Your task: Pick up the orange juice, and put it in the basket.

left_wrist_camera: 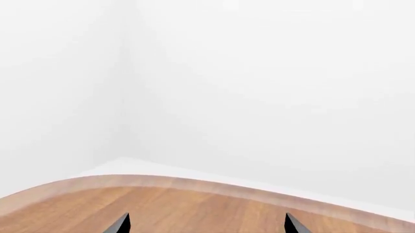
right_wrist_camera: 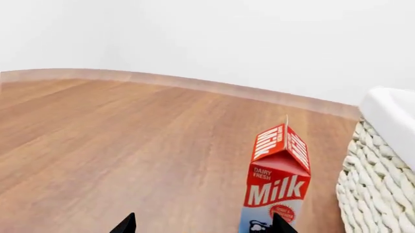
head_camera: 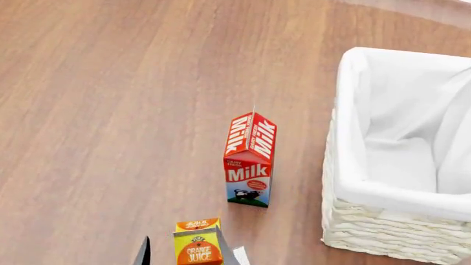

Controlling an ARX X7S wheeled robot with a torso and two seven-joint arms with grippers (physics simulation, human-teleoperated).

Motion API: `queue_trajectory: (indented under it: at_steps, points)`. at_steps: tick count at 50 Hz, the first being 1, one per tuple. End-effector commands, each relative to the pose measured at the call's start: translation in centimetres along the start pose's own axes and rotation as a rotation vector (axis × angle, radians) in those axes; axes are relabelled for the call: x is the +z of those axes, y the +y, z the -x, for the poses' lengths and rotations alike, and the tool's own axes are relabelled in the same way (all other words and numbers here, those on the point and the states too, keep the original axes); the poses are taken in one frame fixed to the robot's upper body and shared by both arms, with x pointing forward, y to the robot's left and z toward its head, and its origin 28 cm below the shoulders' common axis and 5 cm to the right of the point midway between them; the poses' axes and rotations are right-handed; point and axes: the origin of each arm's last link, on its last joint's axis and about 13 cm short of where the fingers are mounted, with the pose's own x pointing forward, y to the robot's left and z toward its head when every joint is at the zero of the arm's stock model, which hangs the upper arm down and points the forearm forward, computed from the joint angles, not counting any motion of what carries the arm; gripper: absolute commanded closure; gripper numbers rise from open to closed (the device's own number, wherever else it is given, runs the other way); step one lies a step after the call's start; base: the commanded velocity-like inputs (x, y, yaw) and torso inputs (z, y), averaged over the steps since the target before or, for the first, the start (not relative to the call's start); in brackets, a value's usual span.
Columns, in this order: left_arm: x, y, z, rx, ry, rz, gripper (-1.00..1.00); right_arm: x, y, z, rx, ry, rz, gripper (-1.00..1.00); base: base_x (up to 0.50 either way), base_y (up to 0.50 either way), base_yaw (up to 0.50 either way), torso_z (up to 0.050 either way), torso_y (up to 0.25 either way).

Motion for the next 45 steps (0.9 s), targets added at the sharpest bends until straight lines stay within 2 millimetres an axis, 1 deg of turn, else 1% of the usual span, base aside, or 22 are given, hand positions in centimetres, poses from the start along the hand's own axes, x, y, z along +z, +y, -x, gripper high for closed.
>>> queue_trajectory:
  at_steps: [1,10,16,24,32,45]
  points:
    - [-0.1,0.0,0.0,-0.001,0.001,0.000,-1.00,-1.1,0.1,-0.4,-0.010,0.031,0.012,-1.00,0.00,0.00,0.00,0.000,0.000]
    - [-0.1,0.0,0.1,-0.002,0.001,0.000,-1.00,-1.4,0.0,-0.3,-0.035,0.047,0.002,-1.00,0.00,0.00,0.00,0.000,0.000]
    - [0.0,0.0,0.1,0.001,0.001,-0.002,-1.00,-1.8,0.5,-0.1,-0.042,0.068,0.006,-1.00,0.00,0.00,0.00,0.000,0.000]
    - [0.0,0.0,0.0,0.001,0.000,-0.002,-1.00,-2.2,0.4,-0.2,-0.072,0.091,0.002,-1.00,0.00,0.00,0.00,0.000,0.000]
    - [0.0,0.0,0.0,0.000,-0.002,-0.001,-1.00,-2.9,0.5,-0.4,-0.085,0.113,0.000,-1.00,0.00,0.00,0.00,0.000,0.000]
    - [0.0,0.1,0.1,0.001,-0.004,0.001,-1.00,-3.1,0.5,-1.2,-0.073,0.118,0.000,-1.00,0.00,0.00,0.00,0.000,0.000]
